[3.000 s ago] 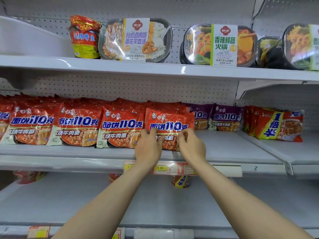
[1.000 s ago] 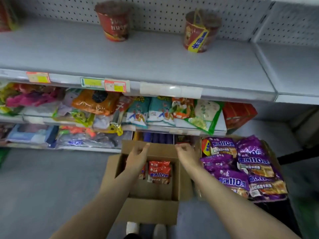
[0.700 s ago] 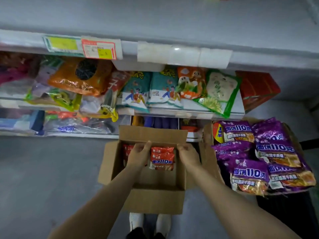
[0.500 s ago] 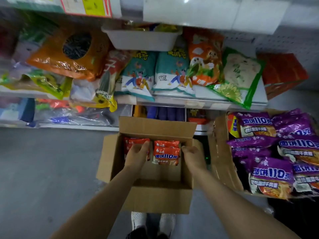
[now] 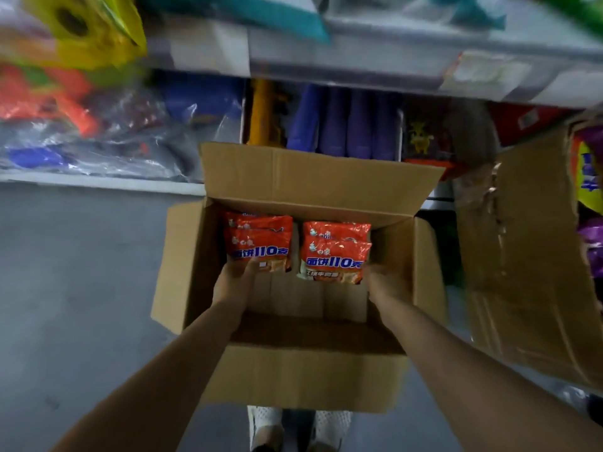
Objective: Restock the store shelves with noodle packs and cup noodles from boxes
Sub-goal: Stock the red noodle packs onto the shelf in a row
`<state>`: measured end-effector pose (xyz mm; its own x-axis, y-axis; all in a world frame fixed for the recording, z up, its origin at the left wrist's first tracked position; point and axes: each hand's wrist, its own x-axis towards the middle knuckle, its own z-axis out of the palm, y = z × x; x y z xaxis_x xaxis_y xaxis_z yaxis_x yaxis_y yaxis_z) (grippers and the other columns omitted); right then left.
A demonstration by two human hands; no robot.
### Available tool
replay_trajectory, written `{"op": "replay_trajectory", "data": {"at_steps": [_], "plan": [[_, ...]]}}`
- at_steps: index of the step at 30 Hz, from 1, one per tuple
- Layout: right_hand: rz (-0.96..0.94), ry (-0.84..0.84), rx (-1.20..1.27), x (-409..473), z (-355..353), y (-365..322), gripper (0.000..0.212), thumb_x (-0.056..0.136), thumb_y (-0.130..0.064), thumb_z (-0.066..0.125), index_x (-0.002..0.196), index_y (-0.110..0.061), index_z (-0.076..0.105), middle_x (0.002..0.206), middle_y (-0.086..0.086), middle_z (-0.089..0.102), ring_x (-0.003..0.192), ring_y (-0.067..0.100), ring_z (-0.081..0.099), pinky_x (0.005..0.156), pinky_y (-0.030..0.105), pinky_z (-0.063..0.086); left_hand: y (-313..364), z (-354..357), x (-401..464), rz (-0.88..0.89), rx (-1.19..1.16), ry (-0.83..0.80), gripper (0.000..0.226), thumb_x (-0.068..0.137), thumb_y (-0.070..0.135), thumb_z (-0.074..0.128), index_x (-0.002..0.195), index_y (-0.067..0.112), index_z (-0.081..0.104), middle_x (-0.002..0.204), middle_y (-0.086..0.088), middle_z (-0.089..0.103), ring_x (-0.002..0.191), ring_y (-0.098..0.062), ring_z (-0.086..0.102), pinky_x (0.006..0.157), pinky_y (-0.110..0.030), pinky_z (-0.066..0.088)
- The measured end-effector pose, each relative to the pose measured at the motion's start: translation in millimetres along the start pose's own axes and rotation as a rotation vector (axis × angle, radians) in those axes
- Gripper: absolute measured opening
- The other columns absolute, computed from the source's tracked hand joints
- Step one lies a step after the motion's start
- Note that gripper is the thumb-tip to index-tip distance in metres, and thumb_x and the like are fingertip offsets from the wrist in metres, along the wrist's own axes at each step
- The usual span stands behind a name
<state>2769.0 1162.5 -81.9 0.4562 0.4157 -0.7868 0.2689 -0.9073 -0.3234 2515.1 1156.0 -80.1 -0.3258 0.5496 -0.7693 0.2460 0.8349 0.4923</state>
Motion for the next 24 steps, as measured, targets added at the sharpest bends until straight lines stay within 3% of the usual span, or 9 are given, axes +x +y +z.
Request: {"op": "replay_trajectory", "data": {"at_steps": [4,10,12,15,19,24], "plan": [[0.031,-0.015,0.045,47,29,15,0.016,0.1,-0.045,0.056,0.103,-0.029,0.057,0.111,0.0,0.063,0.101,0.021,0.06,0.095,0.044,0.049,-33,20,49,-0.081,-0.072,0.041,0.028,0.097,0.049,0.058,0.111,0.024,0.06,0.099,0.002,0.064,0.096,-0.021,0.063,0.098,-0.047,0.052],[0.054,0.037,0.147,106,62,35,0.051,0.095,-0.037,0.066,0.139,-0.021,0.046,0.128,0.003,0.062,0.117,0.027,0.061,0.101,0.046,0.048,-67,44,110,-0.141,-0.094,0.08,0.036,0.099,0.048,0.054,0.122,0.021,0.058,0.108,-0.002,0.06,0.1,-0.019,0.055,0.093,-0.041,0.046],[0.067,0.041,0.168,124,70,42,0.055,0.094,-0.036,0.069,0.141,-0.021,0.045,0.131,0.004,0.062,0.118,0.028,0.062,0.1,0.046,0.049,-74,48,125,-0.15,-0.086,0.107,0.05,0.098,0.049,0.055,0.137,0.017,0.051,0.124,-0.007,0.058,0.111,-0.024,0.054,0.091,-0.04,0.042],[0.073,0.016,0.206,146,77,52,0.055,0.091,-0.038,0.072,0.138,-0.022,0.05,0.127,0.002,0.065,0.113,0.025,0.065,0.091,0.04,0.05,-80,53,144,-0.176,-0.079,0.158,0.067,0.096,0.05,0.059,0.151,0.017,0.039,0.145,-0.014,0.048,0.132,-0.035,0.047,0.103,-0.048,0.041],[0.076,-0.005,0.23,165,82,62,0.057,0.087,-0.036,0.077,0.137,-0.024,0.053,0.124,0.001,0.067,0.111,0.024,0.066,0.101,0.05,0.051,-80,55,160,-0.128,-0.09,0.17,0.069,0.094,0.046,0.063,0.152,0.02,0.035,0.148,-0.013,0.047,0.136,-0.036,0.045,0.108,-0.052,0.039],[0.102,-0.005,0.251,173,87,66,0.06,0.085,-0.03,0.08,0.138,-0.023,0.053,0.127,0.002,0.066,0.116,0.026,0.064,0.102,0.05,0.049,-78,56,166,-0.116,-0.087,0.169,0.069,0.093,0.042,0.066,0.152,0.023,0.036,0.149,-0.011,0.047,0.138,-0.036,0.044,0.11,-0.054,0.038]]}}
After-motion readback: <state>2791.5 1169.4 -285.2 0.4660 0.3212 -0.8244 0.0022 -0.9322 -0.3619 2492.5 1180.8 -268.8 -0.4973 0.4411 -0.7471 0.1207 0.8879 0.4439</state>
